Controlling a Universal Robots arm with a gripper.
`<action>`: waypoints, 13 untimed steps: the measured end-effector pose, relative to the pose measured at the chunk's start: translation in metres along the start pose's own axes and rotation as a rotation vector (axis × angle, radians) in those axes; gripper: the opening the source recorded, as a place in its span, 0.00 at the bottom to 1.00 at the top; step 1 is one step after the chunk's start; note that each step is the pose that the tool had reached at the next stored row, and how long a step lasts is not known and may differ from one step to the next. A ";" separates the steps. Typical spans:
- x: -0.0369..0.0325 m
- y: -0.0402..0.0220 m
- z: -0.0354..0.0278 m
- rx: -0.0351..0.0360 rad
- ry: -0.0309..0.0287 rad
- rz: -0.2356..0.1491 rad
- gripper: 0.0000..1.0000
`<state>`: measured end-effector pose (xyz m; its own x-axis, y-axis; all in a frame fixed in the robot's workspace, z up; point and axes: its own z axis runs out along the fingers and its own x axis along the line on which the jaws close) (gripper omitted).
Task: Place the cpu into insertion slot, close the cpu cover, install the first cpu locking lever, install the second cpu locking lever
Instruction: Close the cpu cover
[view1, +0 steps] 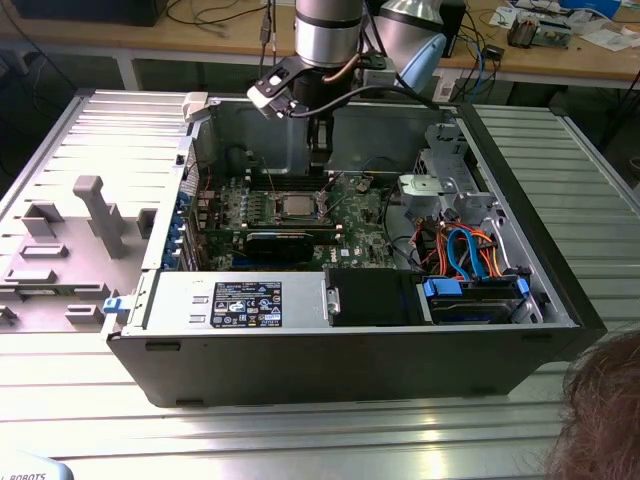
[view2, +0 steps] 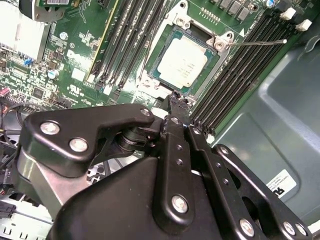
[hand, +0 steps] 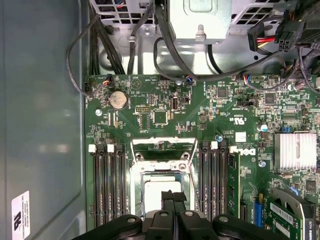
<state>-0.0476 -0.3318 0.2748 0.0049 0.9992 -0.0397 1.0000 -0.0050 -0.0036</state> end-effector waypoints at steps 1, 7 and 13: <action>0.0000 0.0006 0.0000 -0.0001 0.0000 0.000 0.11; 0.0000 0.0036 0.0000 0.0000 -0.0001 0.000 0.11; 0.0000 0.0073 0.0000 0.0000 -0.0002 0.000 0.11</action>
<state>-0.0403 -0.3318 0.2747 0.0049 0.9992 -0.0400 1.0000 -0.0051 -0.0036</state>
